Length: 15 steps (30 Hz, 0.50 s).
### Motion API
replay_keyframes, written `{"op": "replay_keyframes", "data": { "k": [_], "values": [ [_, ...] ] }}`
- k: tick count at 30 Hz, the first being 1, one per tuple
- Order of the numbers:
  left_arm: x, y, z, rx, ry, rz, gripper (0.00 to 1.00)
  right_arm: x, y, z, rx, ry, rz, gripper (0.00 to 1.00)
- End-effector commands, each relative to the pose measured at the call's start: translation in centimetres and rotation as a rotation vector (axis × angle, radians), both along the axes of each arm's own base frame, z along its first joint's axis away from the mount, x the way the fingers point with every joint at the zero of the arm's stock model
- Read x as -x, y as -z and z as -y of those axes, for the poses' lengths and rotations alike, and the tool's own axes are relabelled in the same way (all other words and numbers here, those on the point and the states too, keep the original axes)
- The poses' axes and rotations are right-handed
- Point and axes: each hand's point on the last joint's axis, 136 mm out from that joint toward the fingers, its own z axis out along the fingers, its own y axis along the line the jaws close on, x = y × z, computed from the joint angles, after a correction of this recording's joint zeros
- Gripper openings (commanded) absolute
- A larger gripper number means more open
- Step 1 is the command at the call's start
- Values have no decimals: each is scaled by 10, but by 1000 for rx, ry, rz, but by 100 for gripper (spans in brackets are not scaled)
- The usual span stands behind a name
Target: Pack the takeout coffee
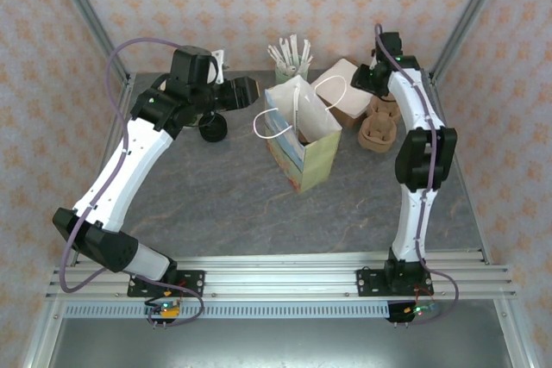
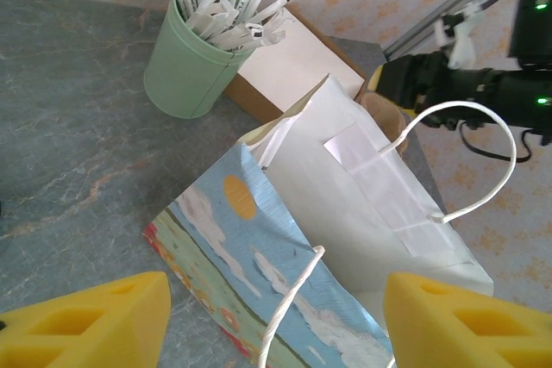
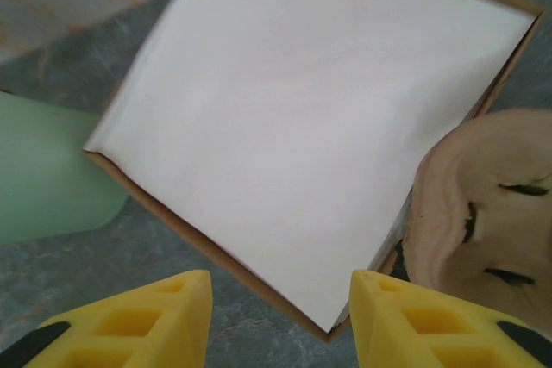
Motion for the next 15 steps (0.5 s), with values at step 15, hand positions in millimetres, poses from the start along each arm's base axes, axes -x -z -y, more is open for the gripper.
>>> {"op": "replay_keyframes", "data": {
  "k": [15],
  "values": [
    [5, 9, -6, -37, -11, -16, 67, 10, 53, -3, 219, 5, -185, 47]
  ]
}}
